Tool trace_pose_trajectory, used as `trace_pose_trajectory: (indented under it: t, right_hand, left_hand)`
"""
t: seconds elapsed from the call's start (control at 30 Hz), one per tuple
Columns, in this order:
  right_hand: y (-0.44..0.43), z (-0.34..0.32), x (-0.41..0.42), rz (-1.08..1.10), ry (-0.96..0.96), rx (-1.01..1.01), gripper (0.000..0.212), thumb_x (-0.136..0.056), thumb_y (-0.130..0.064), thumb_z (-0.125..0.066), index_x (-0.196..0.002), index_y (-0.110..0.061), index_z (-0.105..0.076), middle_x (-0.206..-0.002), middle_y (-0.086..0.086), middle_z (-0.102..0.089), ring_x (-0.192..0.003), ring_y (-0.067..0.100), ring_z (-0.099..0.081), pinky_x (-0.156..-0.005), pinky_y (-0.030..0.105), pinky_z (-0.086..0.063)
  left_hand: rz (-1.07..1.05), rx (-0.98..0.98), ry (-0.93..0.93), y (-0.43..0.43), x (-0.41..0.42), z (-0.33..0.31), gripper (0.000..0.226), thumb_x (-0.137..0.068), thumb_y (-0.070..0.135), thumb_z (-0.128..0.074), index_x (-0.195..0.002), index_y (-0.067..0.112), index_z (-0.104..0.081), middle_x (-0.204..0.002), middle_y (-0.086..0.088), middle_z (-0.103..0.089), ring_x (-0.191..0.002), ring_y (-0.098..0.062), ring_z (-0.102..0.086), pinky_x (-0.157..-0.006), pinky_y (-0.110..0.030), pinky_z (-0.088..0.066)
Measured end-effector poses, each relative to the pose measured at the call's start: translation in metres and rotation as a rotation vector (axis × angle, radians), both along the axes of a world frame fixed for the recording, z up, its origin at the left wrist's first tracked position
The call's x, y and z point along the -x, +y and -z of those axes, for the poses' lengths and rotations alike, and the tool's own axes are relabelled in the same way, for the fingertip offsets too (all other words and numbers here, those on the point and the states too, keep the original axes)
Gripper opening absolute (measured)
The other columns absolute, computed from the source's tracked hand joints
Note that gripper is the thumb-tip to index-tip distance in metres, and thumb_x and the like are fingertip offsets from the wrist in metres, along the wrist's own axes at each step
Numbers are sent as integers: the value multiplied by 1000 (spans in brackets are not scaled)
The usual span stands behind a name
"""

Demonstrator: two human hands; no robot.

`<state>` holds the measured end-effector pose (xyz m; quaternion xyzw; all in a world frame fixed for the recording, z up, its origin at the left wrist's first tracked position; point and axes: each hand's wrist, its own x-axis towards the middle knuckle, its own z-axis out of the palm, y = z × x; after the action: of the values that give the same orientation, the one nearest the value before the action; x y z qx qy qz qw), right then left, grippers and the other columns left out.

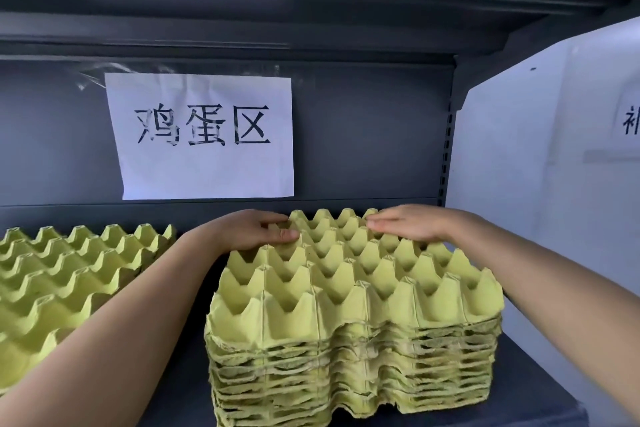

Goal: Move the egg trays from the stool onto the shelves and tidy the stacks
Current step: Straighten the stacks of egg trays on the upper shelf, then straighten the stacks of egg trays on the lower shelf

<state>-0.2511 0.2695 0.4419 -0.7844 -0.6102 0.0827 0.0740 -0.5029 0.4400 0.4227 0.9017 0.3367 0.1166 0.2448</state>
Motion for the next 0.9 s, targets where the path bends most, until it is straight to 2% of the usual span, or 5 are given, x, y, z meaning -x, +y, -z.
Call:
trace_pose_trajectory:
  t: [0.1,0.33,0.43,0.7,0.9]
  right_hand:
    - [-7,-8,7,-25,-82,-46,64,-83,-74,-31,-136,-41,-45,-144,-16,-43,-133,12,-38,-108,32,-31]
    - [-58,-21,56,-97,-54,-112,82,-66,-85,-36,-139,-47,-38,-144,-16,-43,-120,11,-53,-106,35,-38]
    - [-84,-12,82,-155,-44,-146,79,-68,-82,-34,-139,-48,-36,-147,-16,-39,-132,9,-40,-111,35,-32]
    - [-101,29,103,-187,-283,-213,71,-84,-74,-25,-147,-41,-21,-154,-10,-27,-141,12,-25,-113,37,-27]
    - [-120,37,125,-189,-247,-391,55,-96,-51,-40,-144,-25,-37,-151,-3,-34,-136,14,-36,-110,37,-34]
  left_hand:
    - [7,-14,-67,-11,8,-6,84,-69,79,-55,-141,37,-43,-134,15,-53,-110,-4,-54,-93,-24,-39]
    - [91,-91,-136,-90,58,-23,72,-68,78,-57,-133,48,-49,-136,22,-51,-117,1,-49,-96,-23,-36]
    - [86,-153,-150,-133,83,-14,77,-64,73,-64,-135,47,-47,-132,28,-47,-108,5,-53,-92,-18,-37]
    - [-37,-444,1,-152,81,33,101,-53,83,-58,-143,44,-36,-155,17,-25,-145,-13,-16,-119,-37,-18]
    - [-147,-504,-225,-179,95,47,84,-70,63,-70,-142,29,-43,-151,7,-36,-138,-16,-33,-112,-36,-32]
